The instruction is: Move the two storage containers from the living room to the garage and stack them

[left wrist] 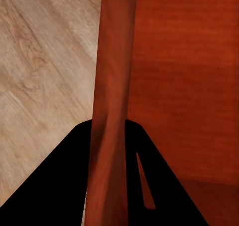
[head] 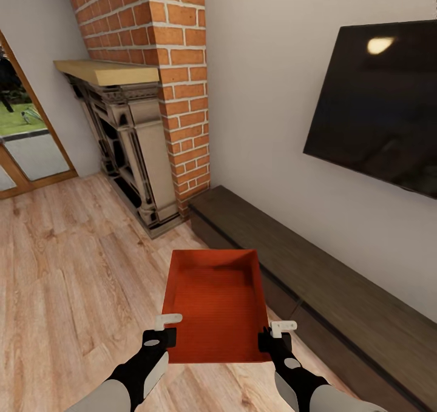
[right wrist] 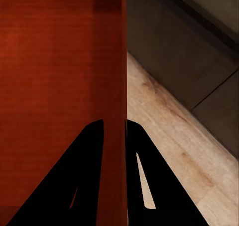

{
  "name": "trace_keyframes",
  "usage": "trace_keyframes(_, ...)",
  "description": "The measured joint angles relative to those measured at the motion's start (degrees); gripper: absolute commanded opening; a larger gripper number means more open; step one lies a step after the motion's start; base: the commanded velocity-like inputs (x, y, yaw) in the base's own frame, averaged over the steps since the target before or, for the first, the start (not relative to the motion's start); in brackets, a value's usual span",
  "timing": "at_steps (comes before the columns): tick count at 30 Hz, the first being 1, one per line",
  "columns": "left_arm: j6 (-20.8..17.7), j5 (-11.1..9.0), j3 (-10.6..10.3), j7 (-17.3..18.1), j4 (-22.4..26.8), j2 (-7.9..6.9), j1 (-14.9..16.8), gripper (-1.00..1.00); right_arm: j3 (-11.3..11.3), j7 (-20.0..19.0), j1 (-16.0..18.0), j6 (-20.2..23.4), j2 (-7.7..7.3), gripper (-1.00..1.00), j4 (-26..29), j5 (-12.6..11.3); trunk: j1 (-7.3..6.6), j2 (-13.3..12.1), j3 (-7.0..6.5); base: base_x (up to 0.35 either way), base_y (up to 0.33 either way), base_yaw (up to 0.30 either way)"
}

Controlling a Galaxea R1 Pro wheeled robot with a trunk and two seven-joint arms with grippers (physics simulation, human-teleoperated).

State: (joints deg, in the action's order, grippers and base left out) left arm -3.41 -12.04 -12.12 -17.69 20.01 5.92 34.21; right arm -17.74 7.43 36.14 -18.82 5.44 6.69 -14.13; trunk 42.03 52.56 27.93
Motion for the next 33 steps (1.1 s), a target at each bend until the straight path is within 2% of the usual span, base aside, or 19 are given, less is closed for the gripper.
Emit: trace_keyframes(33,0.0,0.0,0.0,0.0,0.1,0.0,0.0,-1.0,0.1,0.0,0.0,0.0,0.0,-1.0,0.0,0.1,0.0,0.0,-2.84,0.0,0.0,0.0)
